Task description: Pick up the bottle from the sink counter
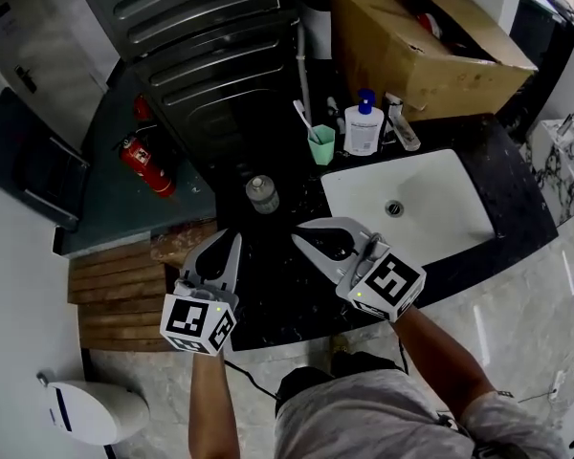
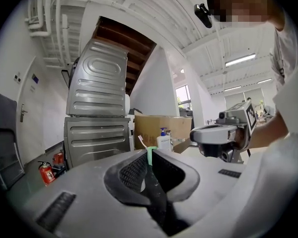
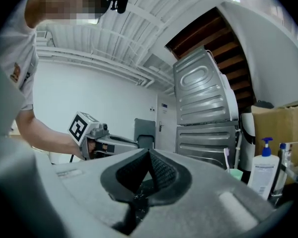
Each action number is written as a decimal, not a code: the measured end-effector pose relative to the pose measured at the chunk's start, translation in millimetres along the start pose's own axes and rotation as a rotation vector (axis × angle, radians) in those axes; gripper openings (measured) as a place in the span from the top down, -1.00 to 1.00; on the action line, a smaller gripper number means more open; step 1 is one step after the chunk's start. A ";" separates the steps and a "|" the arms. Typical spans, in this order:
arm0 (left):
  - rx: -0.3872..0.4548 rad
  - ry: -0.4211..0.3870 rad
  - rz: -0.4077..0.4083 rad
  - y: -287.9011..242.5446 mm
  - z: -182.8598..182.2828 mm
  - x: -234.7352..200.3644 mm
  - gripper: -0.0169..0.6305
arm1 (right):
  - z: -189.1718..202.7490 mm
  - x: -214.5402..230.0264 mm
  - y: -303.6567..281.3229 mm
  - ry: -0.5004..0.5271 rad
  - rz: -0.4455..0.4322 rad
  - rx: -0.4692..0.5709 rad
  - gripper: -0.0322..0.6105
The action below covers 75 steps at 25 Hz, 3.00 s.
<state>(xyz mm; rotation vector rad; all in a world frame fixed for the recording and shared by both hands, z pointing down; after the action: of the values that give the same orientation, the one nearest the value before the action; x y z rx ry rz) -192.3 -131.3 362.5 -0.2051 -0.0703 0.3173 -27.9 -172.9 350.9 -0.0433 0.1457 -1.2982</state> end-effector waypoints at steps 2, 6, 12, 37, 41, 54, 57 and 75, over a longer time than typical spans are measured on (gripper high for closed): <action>-0.017 -0.001 -0.008 -10.0 1.0 -9.2 0.83 | 0.5 5.6 -4.6 -0.006 0.002 -0.002 0.90; -0.064 -0.003 0.004 -34.2 7.8 -25.8 0.54 | 2.9 20.1 -14.2 -0.016 0.026 -0.015 0.90; -0.145 -0.027 0.078 -75.1 24.2 -44.9 0.15 | 10.6 40.5 -30.2 -0.035 0.087 -0.059 0.90; -0.424 -0.089 0.293 -192.8 98.8 -60.5 -0.20 | 46.3 86.2 -57.0 -0.076 0.157 -0.145 0.90; -0.447 -0.090 0.318 -199.6 101.0 -59.4 -0.20 | 49.3 89.0 -55.7 -0.088 0.158 -0.149 0.90; -0.451 -0.102 0.329 -202.5 100.9 -58.2 -0.07 | 57.3 93.1 -55.1 -0.108 0.172 -0.162 0.90; -0.446 -0.111 0.313 -200.9 99.8 -57.1 -0.07 | 57.7 93.6 -56.5 -0.109 0.173 -0.165 0.89; -0.302 -0.088 0.233 -144.1 44.1 -39.7 -0.07 | 32.7 81.0 -43.1 -0.086 0.172 -0.100 0.90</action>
<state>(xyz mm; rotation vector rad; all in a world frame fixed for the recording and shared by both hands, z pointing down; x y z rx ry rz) -190.8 -269.6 434.5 -0.5013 -0.1824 0.5484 -43.6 -264.1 381.5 -0.1686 0.1376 -1.1150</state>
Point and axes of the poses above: the fingertips, and each gripper's own axes: y backward along the fingers, x to its right, z out of its underside, the point moved 6 cm from there along y, backward along the fingers, and after that the axes turned 7 degrees about -x, right-handed, at the moved point
